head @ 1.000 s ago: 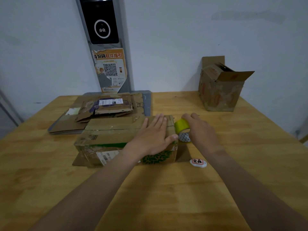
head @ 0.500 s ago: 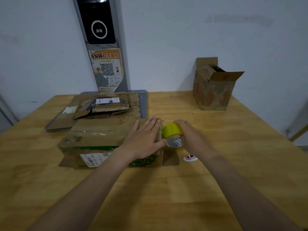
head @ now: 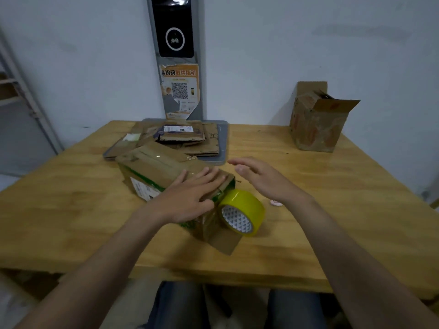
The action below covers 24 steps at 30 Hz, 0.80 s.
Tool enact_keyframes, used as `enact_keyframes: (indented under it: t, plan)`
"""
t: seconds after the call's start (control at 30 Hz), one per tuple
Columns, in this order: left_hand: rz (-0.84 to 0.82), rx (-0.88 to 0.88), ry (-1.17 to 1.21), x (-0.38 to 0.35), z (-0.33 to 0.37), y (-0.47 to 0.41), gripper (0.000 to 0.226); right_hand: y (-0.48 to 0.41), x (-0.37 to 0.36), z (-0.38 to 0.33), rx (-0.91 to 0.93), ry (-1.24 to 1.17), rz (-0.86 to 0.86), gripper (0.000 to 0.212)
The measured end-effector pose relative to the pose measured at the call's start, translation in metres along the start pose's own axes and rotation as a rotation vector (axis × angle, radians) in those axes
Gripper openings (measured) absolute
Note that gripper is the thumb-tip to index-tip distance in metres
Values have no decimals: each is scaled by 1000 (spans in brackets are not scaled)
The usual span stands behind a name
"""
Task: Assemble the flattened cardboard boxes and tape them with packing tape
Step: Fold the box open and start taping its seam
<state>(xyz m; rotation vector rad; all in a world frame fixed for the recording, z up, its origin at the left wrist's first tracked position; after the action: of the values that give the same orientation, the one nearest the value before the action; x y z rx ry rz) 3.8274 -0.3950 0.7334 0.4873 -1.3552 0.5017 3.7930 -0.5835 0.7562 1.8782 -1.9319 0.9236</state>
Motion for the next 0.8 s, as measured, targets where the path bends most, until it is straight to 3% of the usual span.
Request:
enact_keyframes:
  t: [0.1, 0.2, 0.3, 0.4, 0.67, 0.8]
  plan:
    - [92, -4, 100, -4, -5, 28, 83, -2, -39, -18, 42, -50, -124, 40]
    - [301, 275, 287, -9, -32, 55, 101, 4, -64, -17, -25, -146, -182, 39]
    - [363, 518, 566, -34, -45, 81, 128, 15, -69, -18, -23, -87, -120, 38]
    - [419, 409, 859, -48, -31, 86, 135, 35, -72, -23, -27, -127, -7, 38]
    - [394, -47, 886, -38, 1, 41, 47, 95, -54, -8, -104, 94, 301, 38]
    - [346, -119, 897, -31, 9, 3, 39, 98, -38, 4, -189, 176, 377, 39]
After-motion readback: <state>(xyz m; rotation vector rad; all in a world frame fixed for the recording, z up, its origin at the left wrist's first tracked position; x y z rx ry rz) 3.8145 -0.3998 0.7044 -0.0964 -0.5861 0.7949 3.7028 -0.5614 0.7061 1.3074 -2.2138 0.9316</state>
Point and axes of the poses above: each hand's wrist, its own y-axis away from the middle knuckle, its own x-axis out of the back of the hand, z = x × y, the point moved 6 cm from there along -y, towards the middle knuckle, and after that the axes turned 1 degree about x, right-handed, at the moved point
